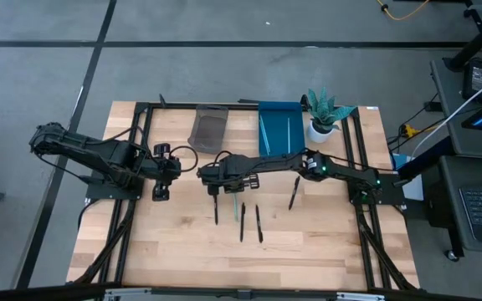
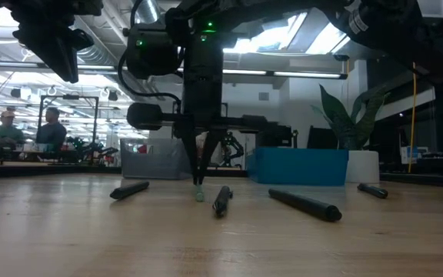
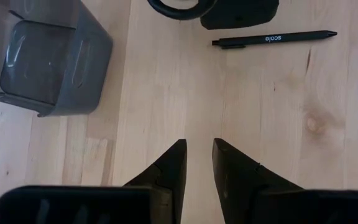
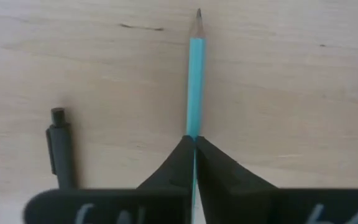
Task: Sort pens & pencils
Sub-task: Put the light blue pencil into the blue bin
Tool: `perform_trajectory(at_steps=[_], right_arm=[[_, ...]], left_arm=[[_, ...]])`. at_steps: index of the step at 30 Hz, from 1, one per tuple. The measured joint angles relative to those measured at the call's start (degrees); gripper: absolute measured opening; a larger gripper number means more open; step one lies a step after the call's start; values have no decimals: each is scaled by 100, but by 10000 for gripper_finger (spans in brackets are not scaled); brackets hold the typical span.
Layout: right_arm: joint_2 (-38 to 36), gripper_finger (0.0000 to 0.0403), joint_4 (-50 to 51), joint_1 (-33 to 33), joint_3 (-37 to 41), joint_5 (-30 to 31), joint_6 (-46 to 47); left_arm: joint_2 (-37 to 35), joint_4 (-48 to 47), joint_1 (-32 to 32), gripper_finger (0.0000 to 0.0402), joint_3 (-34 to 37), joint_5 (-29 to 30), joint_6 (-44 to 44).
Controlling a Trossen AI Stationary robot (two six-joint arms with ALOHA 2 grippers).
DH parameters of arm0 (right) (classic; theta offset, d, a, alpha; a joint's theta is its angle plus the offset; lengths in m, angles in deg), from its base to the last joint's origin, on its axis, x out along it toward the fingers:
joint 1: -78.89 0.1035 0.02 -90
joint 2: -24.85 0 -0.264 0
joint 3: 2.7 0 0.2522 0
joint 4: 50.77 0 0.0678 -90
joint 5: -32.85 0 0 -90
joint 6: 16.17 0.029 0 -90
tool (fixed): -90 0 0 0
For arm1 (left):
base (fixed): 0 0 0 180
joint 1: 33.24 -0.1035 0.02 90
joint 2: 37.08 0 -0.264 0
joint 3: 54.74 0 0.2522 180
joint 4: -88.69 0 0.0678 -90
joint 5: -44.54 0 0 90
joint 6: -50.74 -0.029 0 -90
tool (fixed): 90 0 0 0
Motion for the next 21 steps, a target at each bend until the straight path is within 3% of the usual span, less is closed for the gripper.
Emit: perform_trajectory(at_steps=[12, 21], right_arm=[[-16, 89, -176, -17, 16, 11, -23], [88, 88, -243, -25, 105, -273, -18]], left_arm=[[0, 0, 0, 73, -1, 0, 4], [1, 0, 0, 73, -2, -1, 6]])
